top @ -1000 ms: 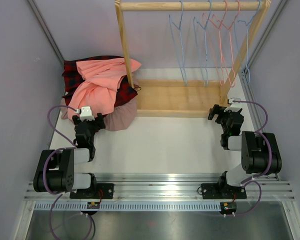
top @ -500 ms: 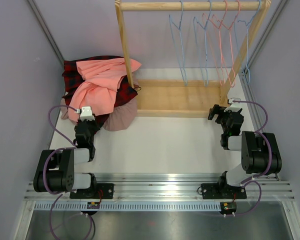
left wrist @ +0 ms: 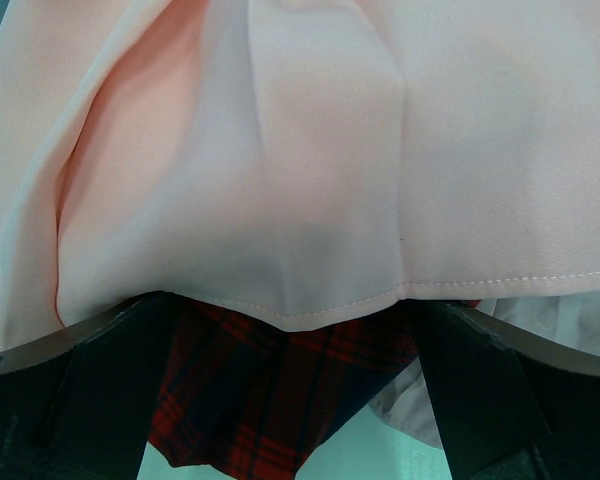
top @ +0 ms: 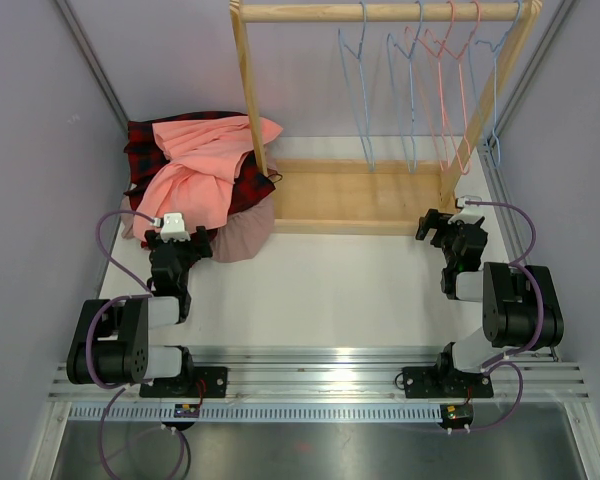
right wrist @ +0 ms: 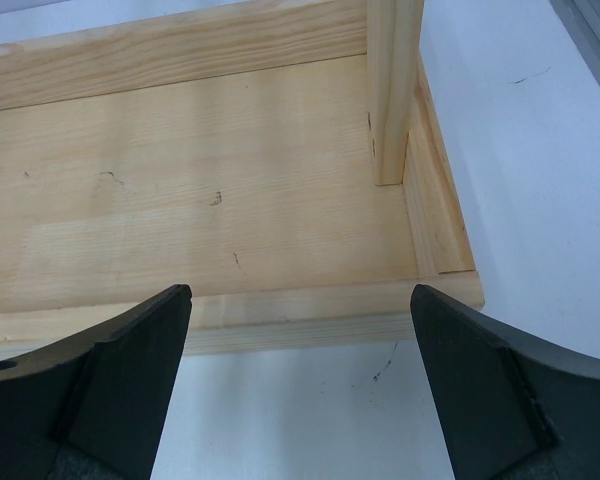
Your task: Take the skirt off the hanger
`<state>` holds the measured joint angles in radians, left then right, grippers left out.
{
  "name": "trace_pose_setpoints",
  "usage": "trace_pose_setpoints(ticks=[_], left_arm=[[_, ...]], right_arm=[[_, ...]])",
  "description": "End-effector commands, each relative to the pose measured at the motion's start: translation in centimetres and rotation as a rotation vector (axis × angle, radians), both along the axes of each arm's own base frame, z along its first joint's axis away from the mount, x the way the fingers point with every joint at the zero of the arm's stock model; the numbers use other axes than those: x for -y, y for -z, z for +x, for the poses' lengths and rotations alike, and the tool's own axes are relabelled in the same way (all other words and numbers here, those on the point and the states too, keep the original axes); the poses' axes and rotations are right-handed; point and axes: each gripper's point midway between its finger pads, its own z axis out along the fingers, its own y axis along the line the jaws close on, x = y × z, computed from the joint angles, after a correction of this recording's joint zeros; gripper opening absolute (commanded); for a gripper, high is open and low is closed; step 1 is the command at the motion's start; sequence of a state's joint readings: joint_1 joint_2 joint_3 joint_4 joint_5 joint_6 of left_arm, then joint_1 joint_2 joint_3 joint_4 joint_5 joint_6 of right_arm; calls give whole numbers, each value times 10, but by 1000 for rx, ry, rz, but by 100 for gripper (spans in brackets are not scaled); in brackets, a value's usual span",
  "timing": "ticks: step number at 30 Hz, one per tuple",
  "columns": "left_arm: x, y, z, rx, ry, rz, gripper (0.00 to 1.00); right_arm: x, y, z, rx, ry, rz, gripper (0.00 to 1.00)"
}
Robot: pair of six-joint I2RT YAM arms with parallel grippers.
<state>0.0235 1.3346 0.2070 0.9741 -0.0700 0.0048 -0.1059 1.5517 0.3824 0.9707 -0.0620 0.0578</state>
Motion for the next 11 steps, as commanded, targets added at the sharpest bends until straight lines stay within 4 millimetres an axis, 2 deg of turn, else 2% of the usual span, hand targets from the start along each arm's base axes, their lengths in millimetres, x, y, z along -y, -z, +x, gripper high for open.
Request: trace_pose_setpoints(ticks=[1,11], left_arm=[[0,-25,7,96,4,9,99],[-1,-24,6,92,-1,7,99]], right_arm=[[5,-12,5,37,24,-1,99],[5,-13,5,40,24,-1,99]])
